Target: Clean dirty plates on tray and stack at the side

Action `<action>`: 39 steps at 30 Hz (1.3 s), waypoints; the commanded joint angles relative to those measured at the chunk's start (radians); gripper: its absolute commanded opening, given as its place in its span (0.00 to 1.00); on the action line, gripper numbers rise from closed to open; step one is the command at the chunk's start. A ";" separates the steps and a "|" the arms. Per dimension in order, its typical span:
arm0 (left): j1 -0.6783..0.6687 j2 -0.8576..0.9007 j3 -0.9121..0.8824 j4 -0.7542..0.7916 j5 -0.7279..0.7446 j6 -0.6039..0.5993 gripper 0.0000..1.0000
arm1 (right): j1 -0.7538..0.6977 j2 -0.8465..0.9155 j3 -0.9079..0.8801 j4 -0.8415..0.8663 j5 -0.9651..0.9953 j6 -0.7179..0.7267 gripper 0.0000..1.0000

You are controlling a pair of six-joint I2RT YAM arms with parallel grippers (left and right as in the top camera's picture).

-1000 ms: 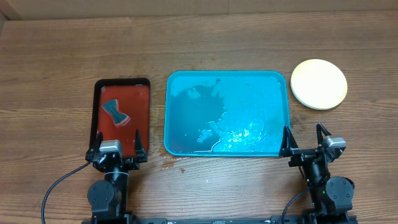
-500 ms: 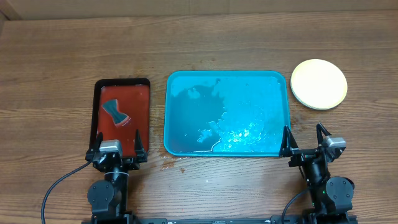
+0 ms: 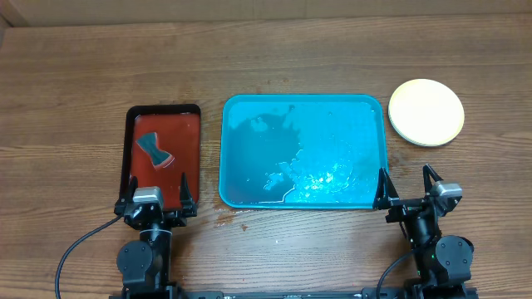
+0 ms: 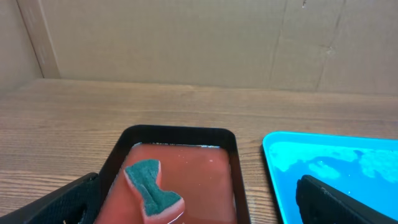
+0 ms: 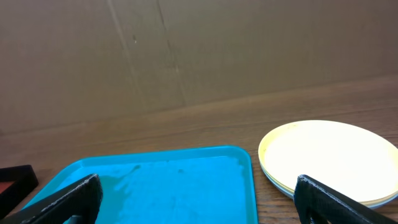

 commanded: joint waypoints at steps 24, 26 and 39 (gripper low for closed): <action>0.003 -0.011 -0.003 -0.002 -0.009 0.022 1.00 | 0.004 -0.008 -0.010 0.005 0.010 -0.284 1.00; 0.003 -0.011 -0.003 -0.002 -0.009 0.022 1.00 | 0.004 -0.008 -0.010 0.005 0.010 -0.284 1.00; 0.003 -0.011 -0.003 -0.002 -0.009 0.022 1.00 | 0.004 -0.008 -0.010 0.005 0.010 -0.284 1.00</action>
